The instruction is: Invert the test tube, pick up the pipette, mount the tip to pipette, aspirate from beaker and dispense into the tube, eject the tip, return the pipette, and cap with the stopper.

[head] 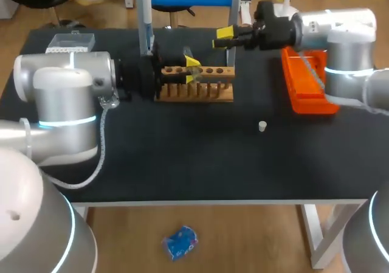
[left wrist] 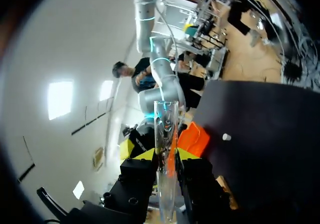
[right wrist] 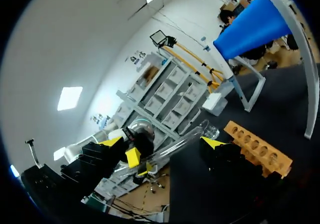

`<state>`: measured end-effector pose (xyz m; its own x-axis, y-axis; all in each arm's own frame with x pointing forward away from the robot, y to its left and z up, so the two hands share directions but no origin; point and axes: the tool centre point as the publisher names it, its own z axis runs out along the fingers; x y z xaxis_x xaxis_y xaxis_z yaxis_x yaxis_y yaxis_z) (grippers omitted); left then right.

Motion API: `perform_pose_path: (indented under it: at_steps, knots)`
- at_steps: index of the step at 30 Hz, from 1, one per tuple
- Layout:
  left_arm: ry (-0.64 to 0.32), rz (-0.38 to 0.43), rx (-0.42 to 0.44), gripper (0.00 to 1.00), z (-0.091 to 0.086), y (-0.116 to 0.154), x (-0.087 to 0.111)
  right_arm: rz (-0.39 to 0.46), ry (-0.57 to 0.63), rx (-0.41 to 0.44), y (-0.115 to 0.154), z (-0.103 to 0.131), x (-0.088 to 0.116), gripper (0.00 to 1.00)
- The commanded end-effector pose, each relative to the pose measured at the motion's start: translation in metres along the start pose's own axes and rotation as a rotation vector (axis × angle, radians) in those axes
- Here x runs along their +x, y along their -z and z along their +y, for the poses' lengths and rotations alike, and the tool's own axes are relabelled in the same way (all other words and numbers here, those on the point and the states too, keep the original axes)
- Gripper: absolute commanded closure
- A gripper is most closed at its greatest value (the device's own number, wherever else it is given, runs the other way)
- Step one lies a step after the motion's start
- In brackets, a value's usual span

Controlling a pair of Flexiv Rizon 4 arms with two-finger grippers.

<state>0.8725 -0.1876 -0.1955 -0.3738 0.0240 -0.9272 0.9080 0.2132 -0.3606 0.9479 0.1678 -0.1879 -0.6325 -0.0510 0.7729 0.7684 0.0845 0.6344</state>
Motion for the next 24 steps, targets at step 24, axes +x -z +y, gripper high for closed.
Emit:
perform_pose_path:
  at_steps: [24]
  knots:
    - [0.637,0.149,0.027,1.0,0.034,0.006,-0.033,-0.252,0.746,0.421,0.046,-0.015,-0.02,0.0]
